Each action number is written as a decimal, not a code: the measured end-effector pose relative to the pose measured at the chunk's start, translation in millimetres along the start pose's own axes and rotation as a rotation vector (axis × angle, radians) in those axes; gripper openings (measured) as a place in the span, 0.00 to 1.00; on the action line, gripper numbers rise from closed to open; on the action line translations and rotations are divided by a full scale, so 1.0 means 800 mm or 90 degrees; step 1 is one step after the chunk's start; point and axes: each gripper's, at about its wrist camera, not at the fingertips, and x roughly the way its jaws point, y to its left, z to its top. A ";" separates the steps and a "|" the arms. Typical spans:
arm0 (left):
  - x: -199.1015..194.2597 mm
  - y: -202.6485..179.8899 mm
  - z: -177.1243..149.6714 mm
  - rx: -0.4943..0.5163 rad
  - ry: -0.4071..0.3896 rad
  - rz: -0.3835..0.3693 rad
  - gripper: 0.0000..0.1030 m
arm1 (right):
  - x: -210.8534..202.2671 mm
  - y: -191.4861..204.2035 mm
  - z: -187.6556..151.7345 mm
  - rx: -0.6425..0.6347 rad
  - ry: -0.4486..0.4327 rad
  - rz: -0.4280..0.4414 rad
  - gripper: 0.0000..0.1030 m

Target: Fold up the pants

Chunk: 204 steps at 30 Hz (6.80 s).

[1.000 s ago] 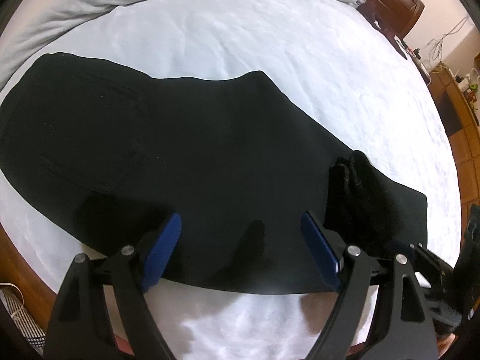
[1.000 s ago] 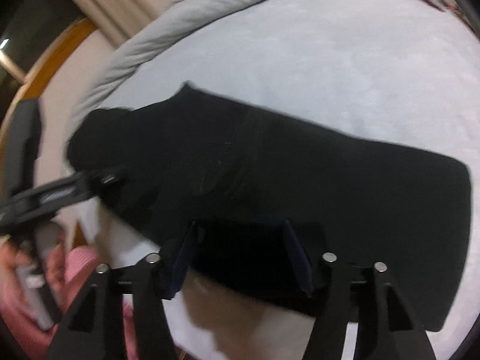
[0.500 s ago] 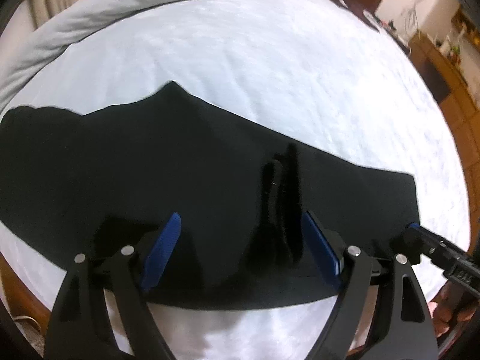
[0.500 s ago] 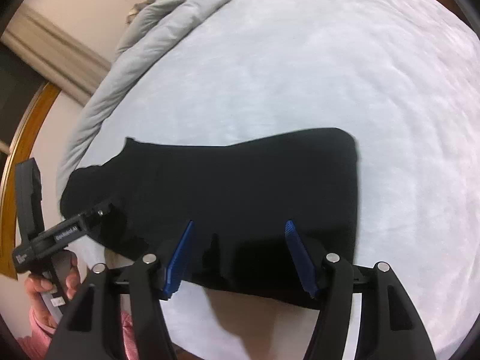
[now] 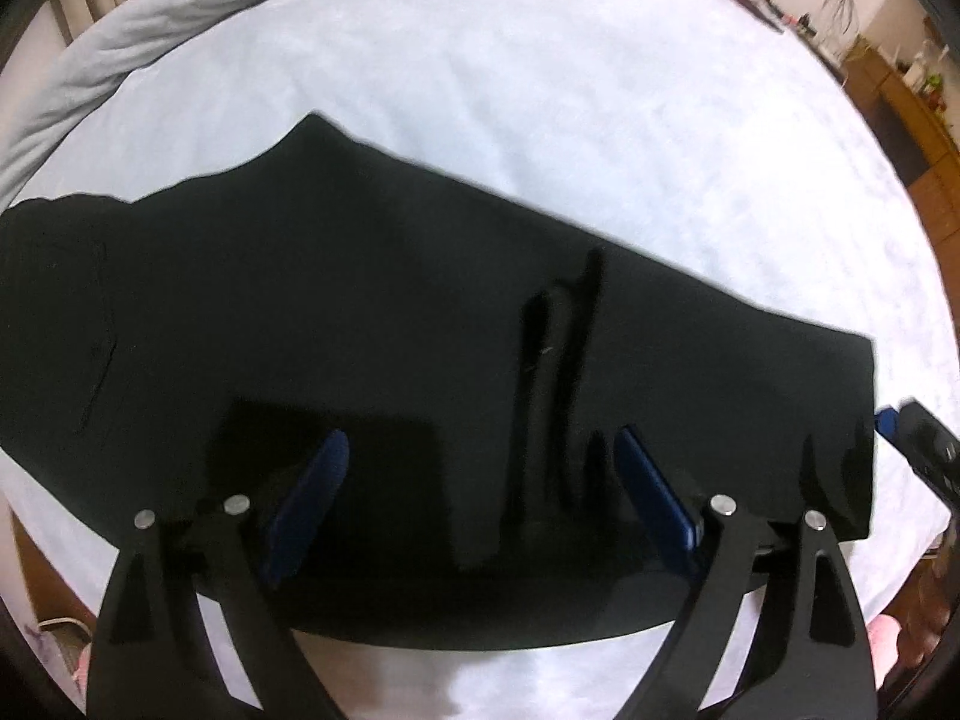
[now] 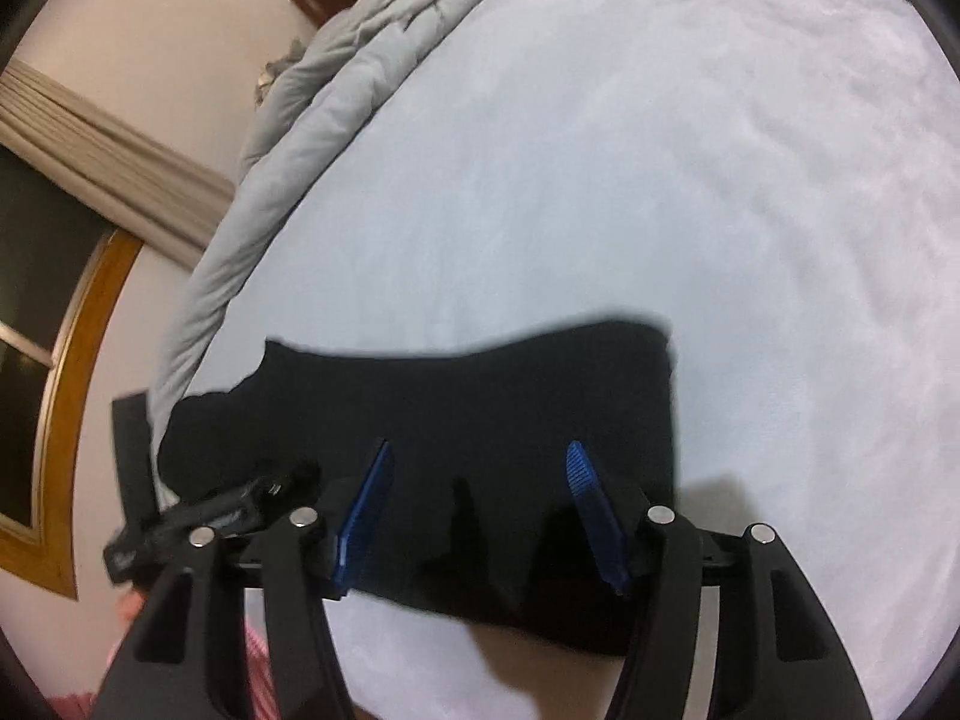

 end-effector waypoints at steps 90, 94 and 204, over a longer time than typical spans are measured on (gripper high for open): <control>-0.091 0.020 -0.012 0.044 -0.124 -0.089 0.28 | 0.031 0.038 -0.047 -0.028 0.056 -0.039 0.64; -0.068 -0.004 -0.023 0.083 -0.061 -0.147 0.52 | 0.030 0.031 -0.047 -0.021 0.055 -0.027 0.63; 0.010 -0.001 0.027 0.064 -0.005 -0.040 0.90 | -0.016 -0.003 -0.012 -0.056 0.113 -0.109 0.20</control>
